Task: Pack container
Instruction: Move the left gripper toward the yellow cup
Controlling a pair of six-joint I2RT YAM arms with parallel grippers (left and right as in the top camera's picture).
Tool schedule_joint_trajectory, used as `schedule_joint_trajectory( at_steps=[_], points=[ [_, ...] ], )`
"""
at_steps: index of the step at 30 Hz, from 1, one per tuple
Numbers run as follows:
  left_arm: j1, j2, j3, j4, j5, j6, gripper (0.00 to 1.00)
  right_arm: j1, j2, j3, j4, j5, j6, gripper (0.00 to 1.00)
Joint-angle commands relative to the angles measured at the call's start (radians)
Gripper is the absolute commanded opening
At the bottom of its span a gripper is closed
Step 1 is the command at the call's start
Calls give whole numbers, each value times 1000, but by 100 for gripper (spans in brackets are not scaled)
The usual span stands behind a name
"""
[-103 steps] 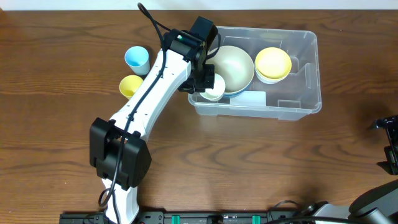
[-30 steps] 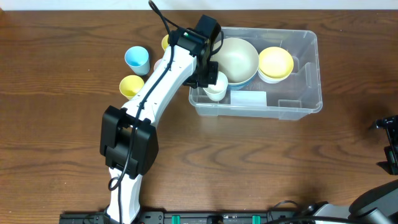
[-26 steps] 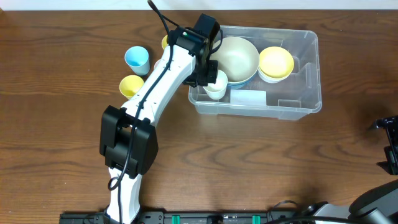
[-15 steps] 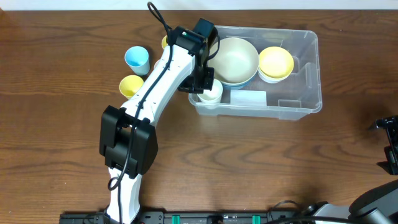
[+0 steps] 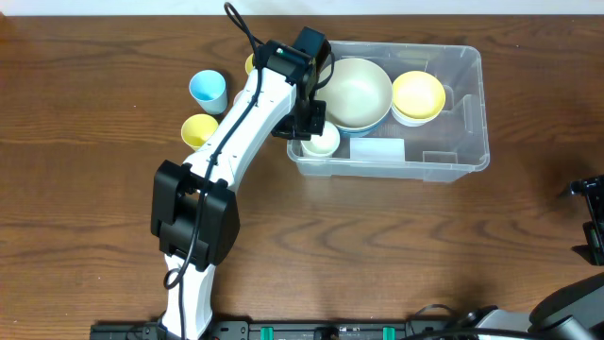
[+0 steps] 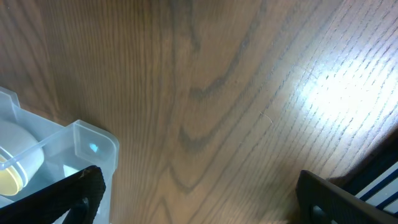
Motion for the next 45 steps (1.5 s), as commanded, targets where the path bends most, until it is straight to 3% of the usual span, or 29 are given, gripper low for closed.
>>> schedule_joint_trajectory(
  at_steps=[1,8,11,17,18,22,27,36,45],
  points=[
    [5,-3,19,-3,-5,6,11,-4,-16,1,-1,-4,14,99],
    [5,-3,19,0,-5,6,11,-4,-16,1,-1,-4,14,99],
    [5,-3,21,7,-5,19,22,-4,-16,1,-1,-4,14,99],
    [13,-11,130,-62,-5,53,28,-4,-16,1,-1,-4,14,99],
    [16,-15,166,-84,-6,63,31,-4,-16,1,-1,-4,14,99],
    [40,-42,336,-183,-48,85,66,-4,-16,1,-1,-4,14,99],
    [108,-100,397,-259,-182,69,80,-4,-16,1,-1,-4,14,99],
    [370,-105,327,-351,-211,-114,82,-4,-16,1,-1,-4,14,99],
    [505,-104,105,-260,-179,-126,82,-4,-16,1,-1,-4,14,99]
  ],
)
